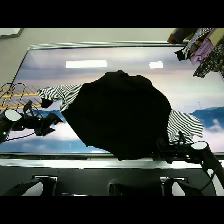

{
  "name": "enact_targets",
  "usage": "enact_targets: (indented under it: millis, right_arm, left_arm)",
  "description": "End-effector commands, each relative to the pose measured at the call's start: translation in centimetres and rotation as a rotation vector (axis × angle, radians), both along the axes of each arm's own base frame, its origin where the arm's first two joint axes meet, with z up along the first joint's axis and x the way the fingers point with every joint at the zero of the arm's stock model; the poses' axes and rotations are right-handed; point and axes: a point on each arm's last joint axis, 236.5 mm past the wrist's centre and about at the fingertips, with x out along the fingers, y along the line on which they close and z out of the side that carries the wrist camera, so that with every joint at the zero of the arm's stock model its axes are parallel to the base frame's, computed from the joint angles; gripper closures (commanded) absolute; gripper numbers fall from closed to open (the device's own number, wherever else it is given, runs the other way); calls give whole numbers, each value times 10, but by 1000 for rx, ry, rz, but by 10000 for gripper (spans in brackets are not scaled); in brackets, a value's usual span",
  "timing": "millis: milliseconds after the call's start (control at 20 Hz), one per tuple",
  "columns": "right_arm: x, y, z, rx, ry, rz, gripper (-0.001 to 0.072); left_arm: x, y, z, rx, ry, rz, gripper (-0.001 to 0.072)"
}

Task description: Fold the clothes and pants, and hang the long-sleeved shirts on hangers.

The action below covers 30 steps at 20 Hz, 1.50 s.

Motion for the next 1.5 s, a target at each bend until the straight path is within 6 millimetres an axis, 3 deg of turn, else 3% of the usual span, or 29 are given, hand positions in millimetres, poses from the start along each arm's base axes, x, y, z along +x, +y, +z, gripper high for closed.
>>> enact_targets:
  millis: [0,450,700,750,850,900,1000,1100,1200,1300,1450]
  right_arm:
    - [10,0,12,1,-46,-23,684]
    - [4,7,31,17,-74,4,683]
    - [3,8,37,14,-100,15,683]
    - [3,8,39,14,-103,12,683]
    - [5,8,43,15,-103,-10,683]
    - [9,7,47,10,-119,-11,684]
    - [26,1,68,-9,-178,-2,684]
    - [49,-12,100,-58,-247,-6,684]
    - [65,-27,137,-133,-307,25,685]
    - [58,-31,170,-179,-312,112,685]
    - [17,-24,194,-192,-244,222,685]
  left_arm:
    - [-5,-17,-14,-48,0,-5,-7]
    - [-8,-76,-45,-80,10,-108,-7]
    - [8,-98,-49,-86,-51,-85,8]
    - [8,-100,-51,-87,-44,-69,124]
    - [8,-101,-50,-91,-45,-74,683]
    - [10,-102,-46,-94,-51,-79,687]
    - [20,-101,-28,-103,-93,-82,688]
    - [31,-95,7,-96,-167,-105,690]
    - [29,-83,47,-43,-237,-171,690]
    - [13,-69,86,22,-286,-200,690]
    - [-32,-57,132,61,-328,-196,690]
